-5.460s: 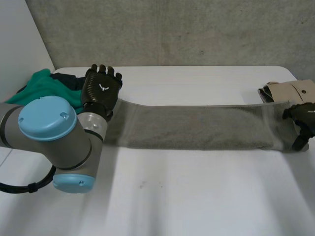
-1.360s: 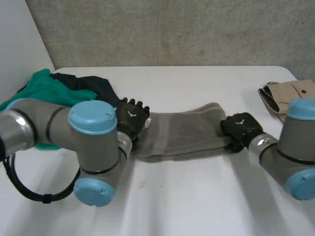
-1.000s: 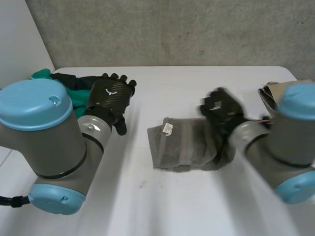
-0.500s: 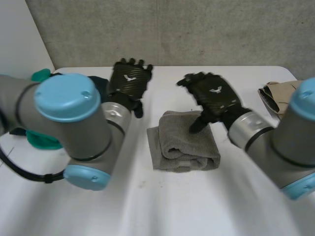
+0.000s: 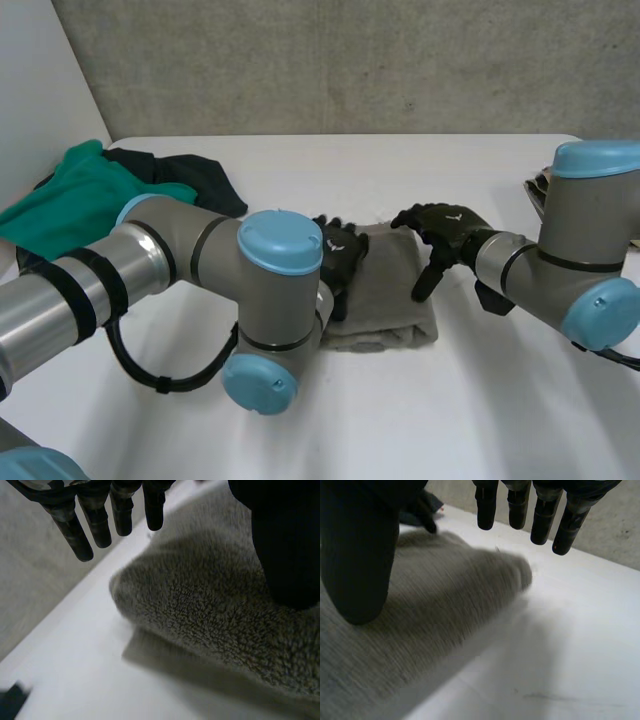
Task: Fold the laundry.
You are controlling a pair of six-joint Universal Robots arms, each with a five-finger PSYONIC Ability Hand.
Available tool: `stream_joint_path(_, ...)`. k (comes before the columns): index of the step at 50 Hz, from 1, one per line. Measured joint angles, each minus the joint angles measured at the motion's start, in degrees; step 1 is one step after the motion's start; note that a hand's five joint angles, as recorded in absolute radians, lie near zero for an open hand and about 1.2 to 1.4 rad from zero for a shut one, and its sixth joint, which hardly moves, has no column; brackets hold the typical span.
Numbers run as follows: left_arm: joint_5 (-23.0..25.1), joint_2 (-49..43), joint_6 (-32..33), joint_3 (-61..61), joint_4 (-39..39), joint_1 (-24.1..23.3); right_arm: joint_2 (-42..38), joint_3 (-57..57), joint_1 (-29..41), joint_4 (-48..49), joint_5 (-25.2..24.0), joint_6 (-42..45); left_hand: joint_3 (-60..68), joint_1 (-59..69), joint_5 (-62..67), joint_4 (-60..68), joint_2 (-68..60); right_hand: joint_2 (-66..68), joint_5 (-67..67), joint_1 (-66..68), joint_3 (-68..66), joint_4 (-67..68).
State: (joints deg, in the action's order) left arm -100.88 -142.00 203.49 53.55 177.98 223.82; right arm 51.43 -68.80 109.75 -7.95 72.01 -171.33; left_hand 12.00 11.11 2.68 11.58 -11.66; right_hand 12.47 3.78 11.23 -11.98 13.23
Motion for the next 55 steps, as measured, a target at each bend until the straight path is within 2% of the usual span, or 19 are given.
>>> stream_joint_path(5,-2.3,1.4,2.9,2.7,-0.9,0.0,-3.6,1.9,0.7,-0.2,1.6,3.4,0.0,0.0,0.0,0.0,0.0,0.0,-0.3,0.0,0.0,0.0)
stream_joint_path(15,-2.3,2.6,3.6,5.0,-0.8,-0.2,-6.5,3.2,2.6,-0.5,5.6,10.8,0.0,-0.1,0.0,0.0,0.0,0.0,-0.3,-0.9,0.0,0.0)
stream_joint_path(21,-2.1,4.8,3.2,5.2,-0.5,-0.1,-3.9,2.3,3.3,-0.3,5.8,12.4,0.0,-0.1,0.0,0.0,0.0,0.0,-0.3,-0.9,0.0,0.0)
stream_joint_path(28,-0.4,12.5,2.6,7.3,1.1,1.2,5.4,-4.8,3.7,3.7,5.4,12.5,0.0,-0.2,0.0,0.0,0.0,0.0,-0.4,-0.9,0.0,0.0)
stream_joint_path(31,2.2,16.9,2.3,9.5,2.5,2.5,9.8,-10.3,4.1,7.2,5.3,12.6,0.0,-0.2,0.0,0.0,0.0,0.0,-0.4,-0.9,0.0,0.0)
stream_joint_path(35,9.3,23.3,1.1,13.7,4.0,4.9,14.1,-18.0,5.0,12.1,5.0,13.0,0.0,-0.2,0.0,0.0,0.0,0.0,-0.4,-0.9,0.0,0.0)
stream_joint_path(38,18.6,28.2,-1.5,17.5,4.5,7.6,16.4,-26.4,7.1,19.2,4.6,13.2,0.0,-0.2,0.0,0.0,0.0,0.0,-0.4,-0.9,0.0,0.0)
stream_joint_path(39,19.6,28.6,-1.8,17.8,4.5,7.9,16.4,-27.2,7.3,20.0,4.5,13.3,0.0,-0.2,0.0,0.0,0.0,0.0,-0.4,-0.9,0.0,0.0)
stream_joint_path(42,28.2,31.4,-5.2,20.1,4.4,10.3,15.8,-31.4,8.9,25.7,4.4,13.7,0.0,-0.2,0.0,0.0,0.0,0.0,-0.4,-0.9,0.0,0.0)
stream_joint_path(43,28.2,31.4,-5.2,20.1,4.4,10.3,15.8,-31.4,8.9,25.7,4.4,13.7,0.0,-0.2,0.0,0.0,0.0,0.0,-0.4,-0.9,0.0,0.0)
stream_joint_path(44,31.7,32.2,-7.1,21.0,4.2,11.2,14.1,-33.0,9.7,29.4,4.4,14.6,0.0,-0.2,0.0,0.0,0.0,0.0,-0.4,-0.9,0.0,0.0)
stream_joint_path(49,35.5,32.8,-9.6,21.8,4.0,12.1,9.8,-32.9,10.3,33.6,4.8,18.0,0.0,-0.1,0.0,0.0,0.0,0.0,-0.4,-0.9,0.0,0.0)
stream_joint_path(55,35.7,32.7,-10.1,22.3,4.0,12.0,5.9,-30.5,10.2,34.8,5.2,22.5,0.0,-0.1,0.0,0.0,0.0,0.0,-0.4,-0.9,0.0,0.0)
